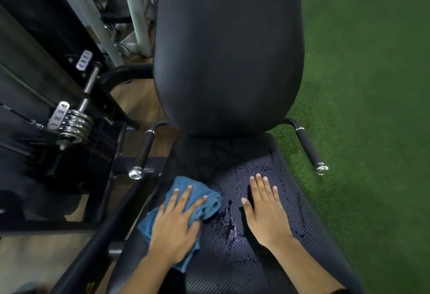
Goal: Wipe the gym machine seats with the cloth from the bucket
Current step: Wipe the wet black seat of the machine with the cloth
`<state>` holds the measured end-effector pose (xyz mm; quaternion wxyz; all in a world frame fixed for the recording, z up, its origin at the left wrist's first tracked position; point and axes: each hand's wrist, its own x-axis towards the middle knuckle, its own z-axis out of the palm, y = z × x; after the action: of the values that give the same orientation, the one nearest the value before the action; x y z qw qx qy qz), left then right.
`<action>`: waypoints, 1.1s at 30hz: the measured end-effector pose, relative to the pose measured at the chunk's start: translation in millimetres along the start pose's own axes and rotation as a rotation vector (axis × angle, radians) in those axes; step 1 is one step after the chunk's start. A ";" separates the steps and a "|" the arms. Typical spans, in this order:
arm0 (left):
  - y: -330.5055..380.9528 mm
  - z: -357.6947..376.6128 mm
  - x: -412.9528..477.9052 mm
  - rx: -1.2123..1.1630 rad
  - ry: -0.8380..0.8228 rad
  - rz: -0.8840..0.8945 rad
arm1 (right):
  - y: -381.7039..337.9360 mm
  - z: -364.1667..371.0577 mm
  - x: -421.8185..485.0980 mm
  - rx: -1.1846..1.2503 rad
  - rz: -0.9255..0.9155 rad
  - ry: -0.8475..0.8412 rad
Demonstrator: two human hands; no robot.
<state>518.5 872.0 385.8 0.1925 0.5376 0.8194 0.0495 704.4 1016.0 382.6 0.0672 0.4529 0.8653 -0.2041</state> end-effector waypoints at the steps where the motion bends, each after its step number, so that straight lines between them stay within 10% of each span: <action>1: -11.6 -2.9 3.6 0.004 0.005 -0.057 | 0.7 -0.5 1.2 0.002 0.006 0.002; 5: -11.4 -8.5 39.7 0.033 -0.008 -0.305 | 1.0 2.2 3.6 -0.011 0.023 -0.009; 12: -4.9 4.3 26.6 0.041 -0.001 -0.007 | -3.5 8.2 4.8 -0.033 0.034 -0.037; 18: -11.8 -8.2 70.6 0.036 0.010 -0.295 | -3.4 7.8 8.1 -0.031 0.035 -0.033; 25: -15.2 6.3 48.2 0.045 0.029 0.057 | -6.5 3.1 8.8 -0.017 0.045 -0.032; 33: 8.2 -2.8 89.5 0.012 0.021 -0.142 | -10.5 -1.3 11.9 -0.043 0.047 -0.018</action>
<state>493.5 956.3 367.3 0.1838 0.4789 0.8577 0.0364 689.1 1020.2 383.3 0.0893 0.4696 0.8580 -0.1880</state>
